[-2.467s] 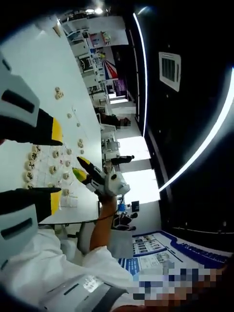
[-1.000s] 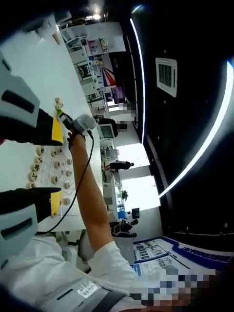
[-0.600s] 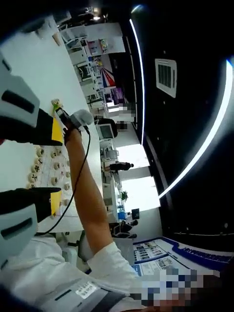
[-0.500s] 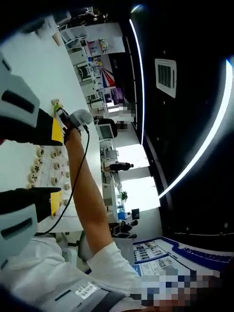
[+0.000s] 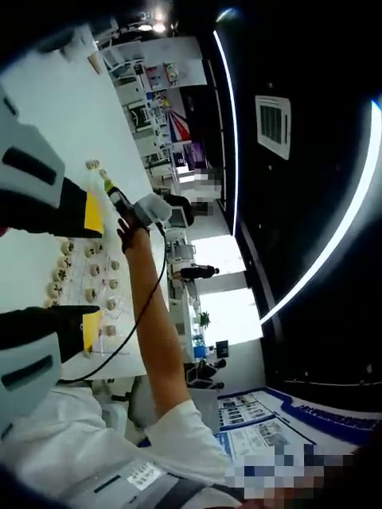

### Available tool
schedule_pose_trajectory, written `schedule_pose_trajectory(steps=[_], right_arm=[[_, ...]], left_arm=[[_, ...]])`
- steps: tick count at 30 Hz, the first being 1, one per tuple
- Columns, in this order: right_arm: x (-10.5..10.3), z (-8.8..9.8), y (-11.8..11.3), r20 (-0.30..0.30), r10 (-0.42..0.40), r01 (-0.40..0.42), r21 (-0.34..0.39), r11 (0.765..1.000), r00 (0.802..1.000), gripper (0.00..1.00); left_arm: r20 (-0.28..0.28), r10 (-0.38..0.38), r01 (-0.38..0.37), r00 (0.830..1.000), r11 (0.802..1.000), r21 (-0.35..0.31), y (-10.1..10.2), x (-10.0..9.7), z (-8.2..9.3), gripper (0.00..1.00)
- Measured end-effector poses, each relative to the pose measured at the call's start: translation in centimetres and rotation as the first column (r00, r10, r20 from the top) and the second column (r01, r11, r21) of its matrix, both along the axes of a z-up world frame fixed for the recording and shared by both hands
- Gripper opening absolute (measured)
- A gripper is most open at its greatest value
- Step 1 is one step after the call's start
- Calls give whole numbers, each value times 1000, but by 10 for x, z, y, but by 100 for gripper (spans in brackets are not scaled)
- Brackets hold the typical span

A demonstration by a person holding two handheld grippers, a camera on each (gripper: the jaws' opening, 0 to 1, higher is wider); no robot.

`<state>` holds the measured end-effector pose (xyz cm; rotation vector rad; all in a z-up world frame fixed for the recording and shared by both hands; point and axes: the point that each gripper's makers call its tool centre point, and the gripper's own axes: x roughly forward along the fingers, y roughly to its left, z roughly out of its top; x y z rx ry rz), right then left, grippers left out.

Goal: Pick up the chess pieces one by one and place each piece onto its starting position on the chessboard, setting the pieces on their correct points until all the chess pieces are arranged in the starting layout

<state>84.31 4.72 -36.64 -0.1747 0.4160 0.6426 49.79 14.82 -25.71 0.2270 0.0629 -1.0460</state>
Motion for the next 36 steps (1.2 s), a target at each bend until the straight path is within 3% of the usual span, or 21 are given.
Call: schedule_pose_trajectory(steps=[5, 11, 12, 18, 23, 27, 29, 32, 36], right_arm=[[-33, 16, -23, 17, 44, -44, -14, 999, 999, 18], [-95, 38, -50, 43, 108, -109, 27, 994, 993, 18], [-114, 40, -51, 47, 118, -119, 29, 992, 992, 18], [-158, 59, -90, 62, 160, -163, 53, 985, 985, 18], [-216, 54, -114, 57, 279, -280, 18, 960, 959, 18], [-247, 45, -133, 56, 294, -295, 11, 955, 954, 18], [-278, 38, -140, 50, 365, -367, 33, 930, 930, 18], [-323, 23, -148, 48, 479, -480, 15, 877, 876, 18], [-363, 11, -154, 52, 577, -577, -14, 817, 815, 18]], left_arm=[[-20, -4, 5, 1000, 1000, 12, -4, 0, -6, 35], [-38, -12, 13, 999, 1000, 19, -10, 2, -12, 35], [-41, -16, 17, 999, 1000, 25, -12, 1, -13, 35], [-48, -29, 31, 998, 999, 34, -17, 0, -16, 35], [-44, -38, 39, 998, 999, 19, -17, -3, -12, 35], [-45, -37, 38, 998, 999, 21, -19, -3, -13, 35], [-46, -40, 41, 998, 999, 23, -20, -3, -14, 35], [-50, -45, 47, 998, 999, 26, -23, -3, -16, 35], [-58, -51, 52, 997, 998, 31, -26, -2, -19, 35]])
